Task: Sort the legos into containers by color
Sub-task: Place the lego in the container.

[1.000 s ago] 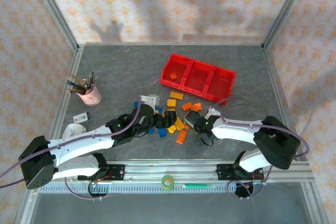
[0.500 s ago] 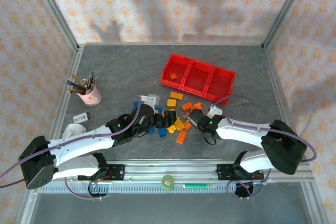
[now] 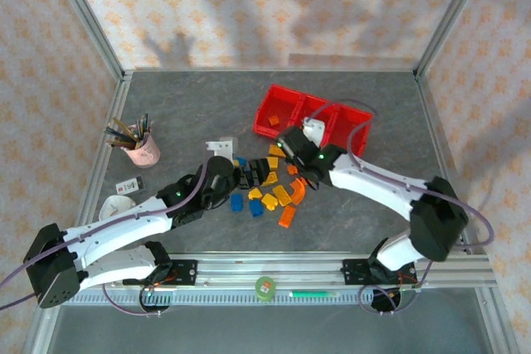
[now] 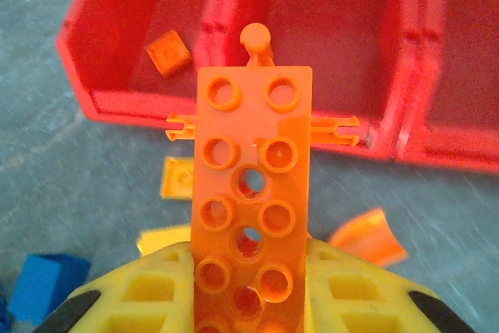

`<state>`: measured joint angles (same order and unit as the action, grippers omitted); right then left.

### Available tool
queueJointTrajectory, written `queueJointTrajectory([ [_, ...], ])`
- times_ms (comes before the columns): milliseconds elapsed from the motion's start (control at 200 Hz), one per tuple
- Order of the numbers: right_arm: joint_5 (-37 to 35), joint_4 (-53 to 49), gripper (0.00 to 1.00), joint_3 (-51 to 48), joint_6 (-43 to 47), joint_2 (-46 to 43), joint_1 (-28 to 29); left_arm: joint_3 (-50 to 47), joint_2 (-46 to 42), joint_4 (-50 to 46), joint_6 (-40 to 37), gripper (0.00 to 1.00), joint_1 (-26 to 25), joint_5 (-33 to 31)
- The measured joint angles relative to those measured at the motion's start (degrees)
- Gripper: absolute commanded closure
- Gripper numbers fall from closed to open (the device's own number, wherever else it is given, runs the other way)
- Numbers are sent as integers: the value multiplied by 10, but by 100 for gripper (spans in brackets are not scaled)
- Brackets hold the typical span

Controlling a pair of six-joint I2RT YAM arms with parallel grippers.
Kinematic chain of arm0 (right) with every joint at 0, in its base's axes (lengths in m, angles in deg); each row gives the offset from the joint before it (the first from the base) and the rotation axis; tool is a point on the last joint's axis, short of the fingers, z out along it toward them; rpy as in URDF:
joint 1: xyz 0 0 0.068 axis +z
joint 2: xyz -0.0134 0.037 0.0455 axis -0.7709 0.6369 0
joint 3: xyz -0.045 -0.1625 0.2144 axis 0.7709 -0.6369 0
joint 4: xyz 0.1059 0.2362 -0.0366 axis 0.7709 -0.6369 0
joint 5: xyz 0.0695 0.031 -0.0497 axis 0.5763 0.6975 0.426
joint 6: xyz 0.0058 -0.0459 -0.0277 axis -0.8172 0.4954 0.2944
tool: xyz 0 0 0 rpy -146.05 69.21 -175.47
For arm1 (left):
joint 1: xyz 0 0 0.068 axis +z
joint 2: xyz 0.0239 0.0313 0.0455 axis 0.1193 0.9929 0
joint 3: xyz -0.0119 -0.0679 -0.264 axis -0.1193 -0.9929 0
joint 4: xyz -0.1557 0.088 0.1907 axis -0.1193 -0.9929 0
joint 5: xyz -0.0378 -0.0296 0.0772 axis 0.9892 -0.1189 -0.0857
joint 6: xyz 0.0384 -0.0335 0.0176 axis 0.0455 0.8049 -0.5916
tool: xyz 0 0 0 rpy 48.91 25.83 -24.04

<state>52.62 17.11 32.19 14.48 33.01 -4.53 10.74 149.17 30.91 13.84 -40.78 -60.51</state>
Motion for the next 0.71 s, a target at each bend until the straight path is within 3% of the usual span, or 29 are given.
queueJointTrajectory([
  [205,28,21,74,147,81,131,-50,2,-9,-11,-12,1,45,-1],
  [516,73,20,72,346,126,319,-115,2,-5,-12,-24,1,96,-2],
  [631,81,9,66,394,133,366,-122,2,5,-9,-29,1,106,2],
  [706,88,-2,57,418,138,388,-126,2,12,-8,-30,1,107,3],
])
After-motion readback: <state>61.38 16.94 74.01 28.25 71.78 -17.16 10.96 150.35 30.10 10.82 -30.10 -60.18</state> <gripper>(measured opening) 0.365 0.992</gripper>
